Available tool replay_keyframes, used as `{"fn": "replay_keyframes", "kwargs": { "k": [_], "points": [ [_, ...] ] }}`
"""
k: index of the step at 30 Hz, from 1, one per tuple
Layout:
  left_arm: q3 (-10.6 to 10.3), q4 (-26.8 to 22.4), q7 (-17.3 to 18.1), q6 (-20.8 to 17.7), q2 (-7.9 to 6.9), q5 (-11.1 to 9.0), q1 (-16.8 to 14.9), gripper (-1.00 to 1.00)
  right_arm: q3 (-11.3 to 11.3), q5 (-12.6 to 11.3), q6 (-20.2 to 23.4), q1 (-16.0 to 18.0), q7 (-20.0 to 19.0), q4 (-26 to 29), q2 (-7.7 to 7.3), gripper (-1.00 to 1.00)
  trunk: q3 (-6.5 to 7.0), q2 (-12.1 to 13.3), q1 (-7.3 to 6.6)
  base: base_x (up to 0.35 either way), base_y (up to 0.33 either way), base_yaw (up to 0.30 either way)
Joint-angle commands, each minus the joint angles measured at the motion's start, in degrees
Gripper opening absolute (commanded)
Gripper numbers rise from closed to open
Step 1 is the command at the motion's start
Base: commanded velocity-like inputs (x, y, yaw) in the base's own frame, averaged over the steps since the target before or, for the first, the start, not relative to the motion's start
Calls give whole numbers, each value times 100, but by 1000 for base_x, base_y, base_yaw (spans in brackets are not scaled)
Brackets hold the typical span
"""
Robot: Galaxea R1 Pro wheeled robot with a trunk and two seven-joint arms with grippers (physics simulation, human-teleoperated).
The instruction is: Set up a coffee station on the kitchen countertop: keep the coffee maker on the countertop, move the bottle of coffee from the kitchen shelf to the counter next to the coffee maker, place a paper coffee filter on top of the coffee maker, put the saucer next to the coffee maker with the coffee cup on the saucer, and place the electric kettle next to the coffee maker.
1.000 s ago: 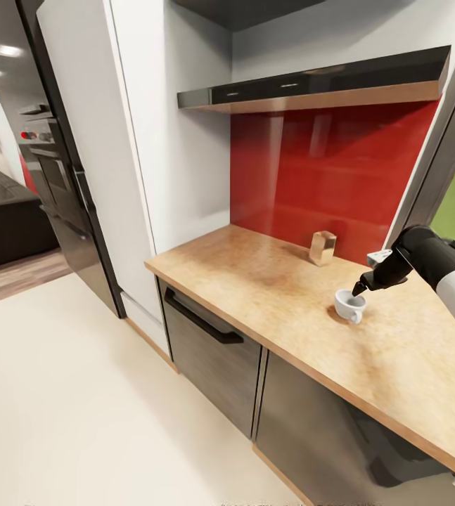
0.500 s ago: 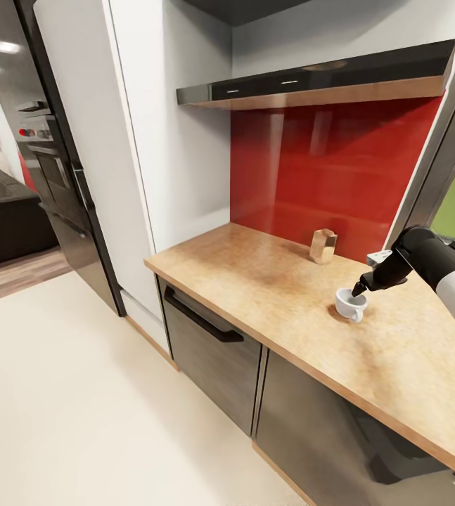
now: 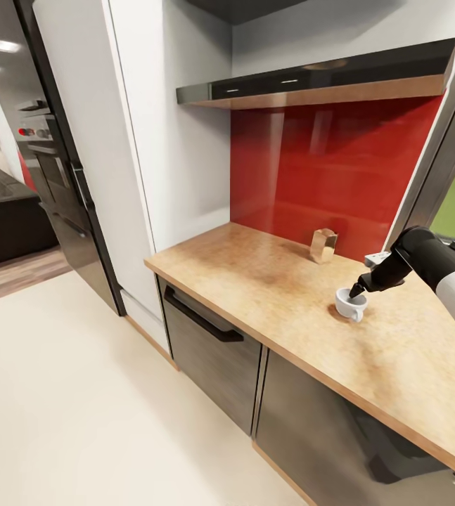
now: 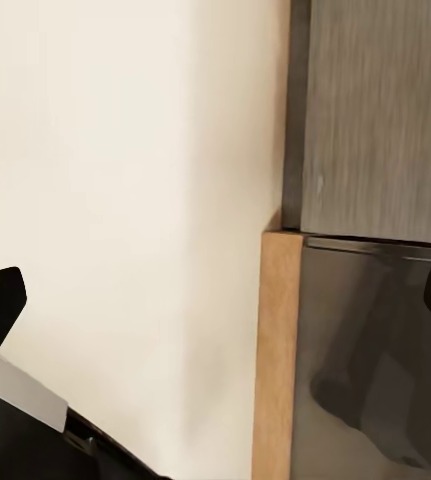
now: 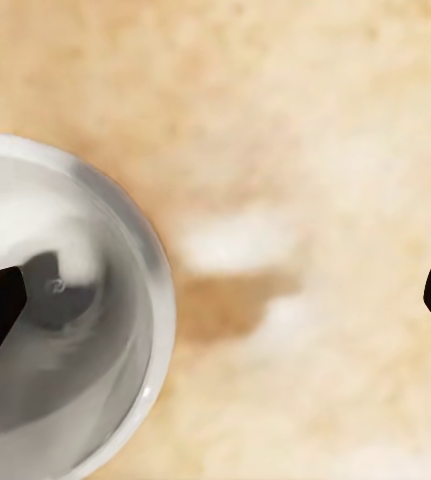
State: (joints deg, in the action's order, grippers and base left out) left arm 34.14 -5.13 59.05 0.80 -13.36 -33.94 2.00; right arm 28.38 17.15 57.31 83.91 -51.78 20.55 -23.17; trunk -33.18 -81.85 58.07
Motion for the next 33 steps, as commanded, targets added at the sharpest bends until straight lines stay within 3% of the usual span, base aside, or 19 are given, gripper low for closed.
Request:
{"fn": "replay_keyframes", "kwargs": {
  "k": [1, 33],
  "points": [
    [-39, -5, 10, 8, 0, -42, 2, 100, 10, 60, 8, 2, -59, 11, -3, 100, -11, -3, 0, 0, 0, 0],
    [-39, -5, 10, 8, 0, -42, 2, 100, 10, 78, 8, -24, -53, 11, -3, 100, -171, -3, 0, 0, 0, 0]
  ]
}}
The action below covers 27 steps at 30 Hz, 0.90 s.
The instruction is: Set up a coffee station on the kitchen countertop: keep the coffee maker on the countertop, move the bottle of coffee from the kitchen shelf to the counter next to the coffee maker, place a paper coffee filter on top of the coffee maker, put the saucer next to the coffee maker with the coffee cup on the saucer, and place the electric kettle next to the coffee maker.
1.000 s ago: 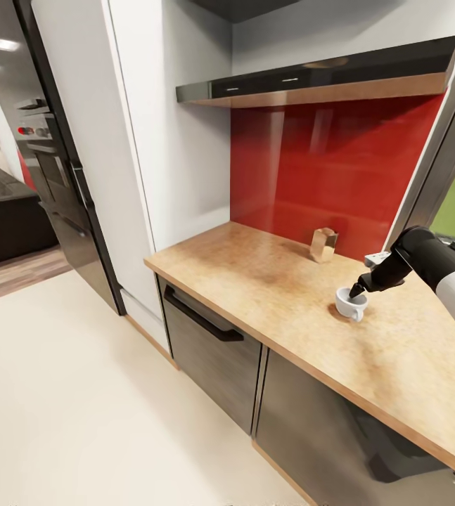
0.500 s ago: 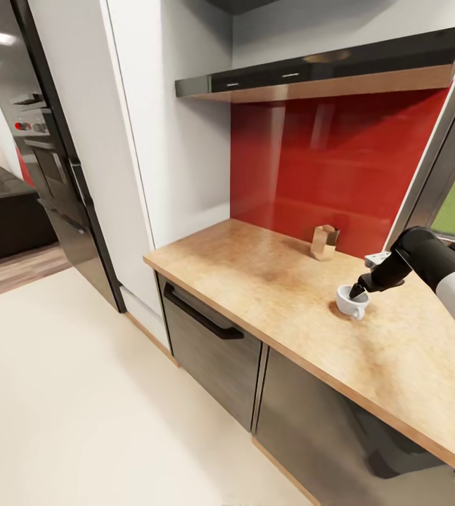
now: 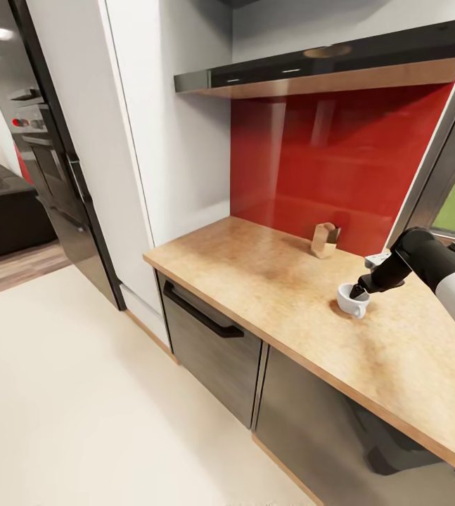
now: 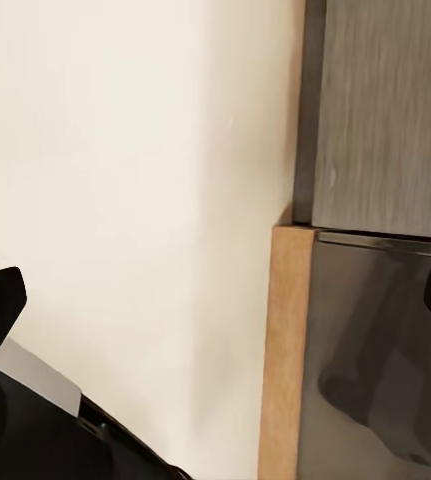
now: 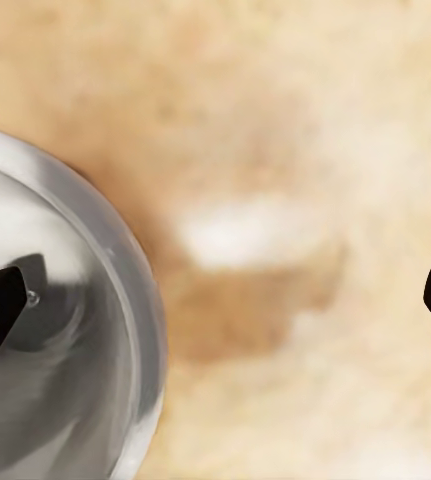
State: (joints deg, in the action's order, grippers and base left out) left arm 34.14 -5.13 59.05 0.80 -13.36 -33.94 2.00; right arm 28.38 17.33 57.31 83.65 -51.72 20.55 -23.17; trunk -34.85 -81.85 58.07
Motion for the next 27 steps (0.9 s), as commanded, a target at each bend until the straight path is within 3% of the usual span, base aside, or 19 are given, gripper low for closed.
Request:
{"fn": "replay_keyframes", "kwargs": {
  "k": [1, 9, 10, 27],
  "points": [
    [-39, -5, 10, 8, 0, -42, 2, 100, 10, 60, 8, 2, -58, 11, -5, 100, -5, -3, 0, 0, 0, 0],
    [-39, -5, 10, 8, 0, -42, 2, 100, 7, 68, 8, 2, -57, 11, -6, 100, -7, -3, 0, 0, 0, 0],
    [-39, -5, 12, 8, 0, -42, 2, 100, 6, 68, 8, 2, -57, 11, -8, -100, -7, -3, 0, 0, 0, 0],
    [-38, -5, 19, 8, 0, -42, 2, 100, 1, 60, 6, 2, -66, 11, -11, -100, -7, -3, 0, 0, 0, 0]
  ]
}}
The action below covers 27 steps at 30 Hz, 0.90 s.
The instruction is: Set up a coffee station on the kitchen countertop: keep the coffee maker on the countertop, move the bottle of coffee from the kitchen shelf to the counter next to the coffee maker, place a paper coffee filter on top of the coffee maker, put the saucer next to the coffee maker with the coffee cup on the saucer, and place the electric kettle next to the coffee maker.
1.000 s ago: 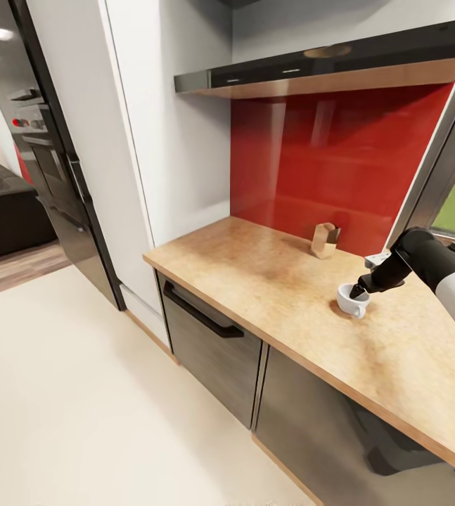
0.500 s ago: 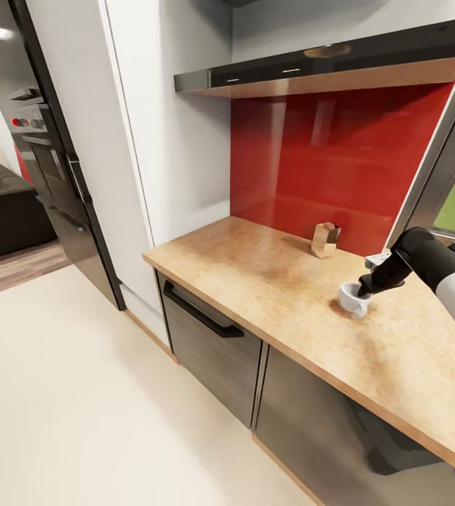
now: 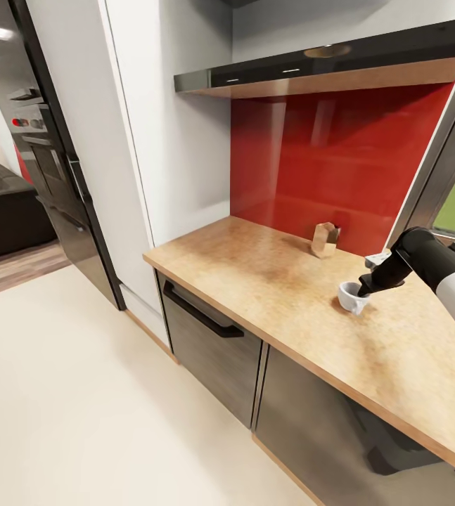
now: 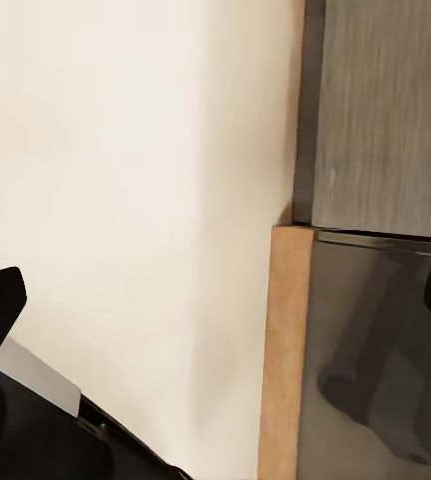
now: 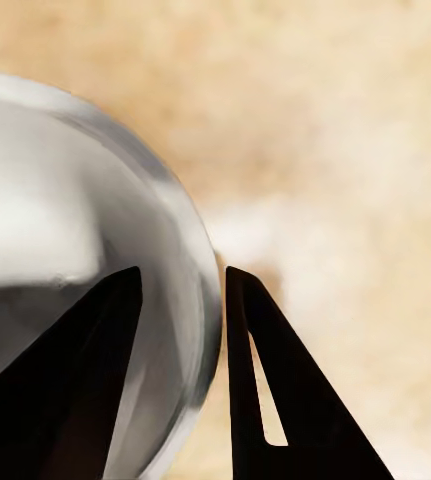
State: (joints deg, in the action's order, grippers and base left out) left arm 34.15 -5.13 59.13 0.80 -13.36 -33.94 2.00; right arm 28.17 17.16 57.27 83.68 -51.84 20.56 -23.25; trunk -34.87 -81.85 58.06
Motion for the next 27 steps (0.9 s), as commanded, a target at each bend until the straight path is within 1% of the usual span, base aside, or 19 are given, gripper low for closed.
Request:
{"fn": "replay_keyframes", "kwargs": {
  "k": [1, 6, 27],
  "points": [
    [-40, -6, 10, 8, 0, -43, 2, 100, 22, 77, 11, -1, -55, 9, -2, -100, -5, -2, 0, 0, 0, 0],
    [-40, -6, 10, 8, -3, -43, 2, 100, 22, 77, 12, -1, -55, 9, -1, -100, -5, -2, 0, 0, 0, 0],
    [-40, -8, 10, 8, -8, -43, 2, 100, 19, 65, 11, -1, -56, 26, -3, -100, 372, 840, -461, 0, 0, 0]
  ]
}}
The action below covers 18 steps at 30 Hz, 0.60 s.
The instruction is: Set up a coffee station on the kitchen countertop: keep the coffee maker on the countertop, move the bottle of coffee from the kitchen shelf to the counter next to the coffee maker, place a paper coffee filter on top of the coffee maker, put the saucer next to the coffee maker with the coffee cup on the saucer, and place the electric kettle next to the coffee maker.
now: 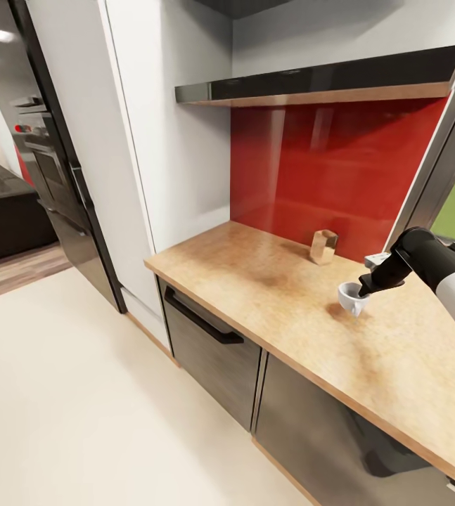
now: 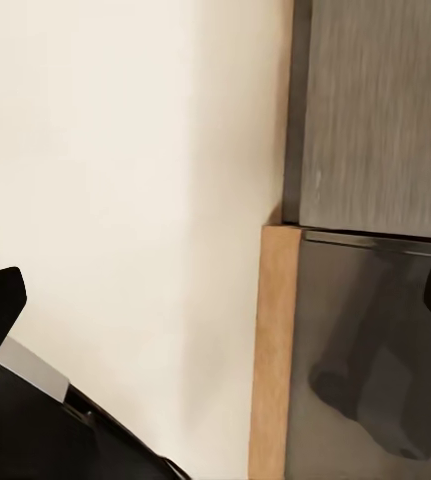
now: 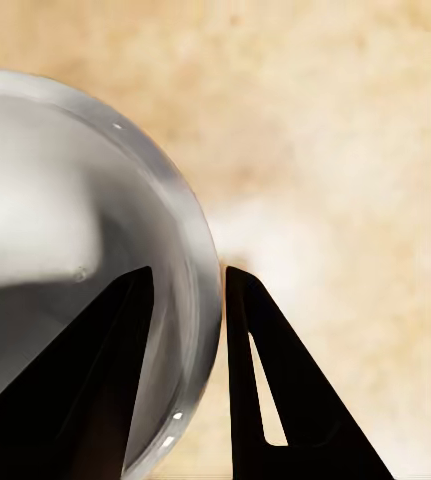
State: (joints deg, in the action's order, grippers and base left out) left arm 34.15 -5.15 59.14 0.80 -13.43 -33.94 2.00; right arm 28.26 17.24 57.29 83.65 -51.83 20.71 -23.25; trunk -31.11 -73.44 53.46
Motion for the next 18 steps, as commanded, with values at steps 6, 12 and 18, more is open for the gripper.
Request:
{"fn": "replay_keyframes", "kwargs": {
  "k": [6, 12, 18],
  "points": [
    [-40, -7, 10, 6, 1, -42, 2, 100, 8, 52, 10, 2, -64, 20, -3, -100, 104, 239, -132, 0, 0, 0],
    [-40, -4, 13, 8, 1, -42, 2, 100, 5, 56, 10, 2, -64, 20, -4, -100, 161, 360, -198, 0, 0, -63],
    [-40, -4, 18, 7, 0, -42, 2, 100, 4, 60, 10, 2, -64, 20, -4, -100, 175, 360, -198, 0, 0, -234]
  ]
}}
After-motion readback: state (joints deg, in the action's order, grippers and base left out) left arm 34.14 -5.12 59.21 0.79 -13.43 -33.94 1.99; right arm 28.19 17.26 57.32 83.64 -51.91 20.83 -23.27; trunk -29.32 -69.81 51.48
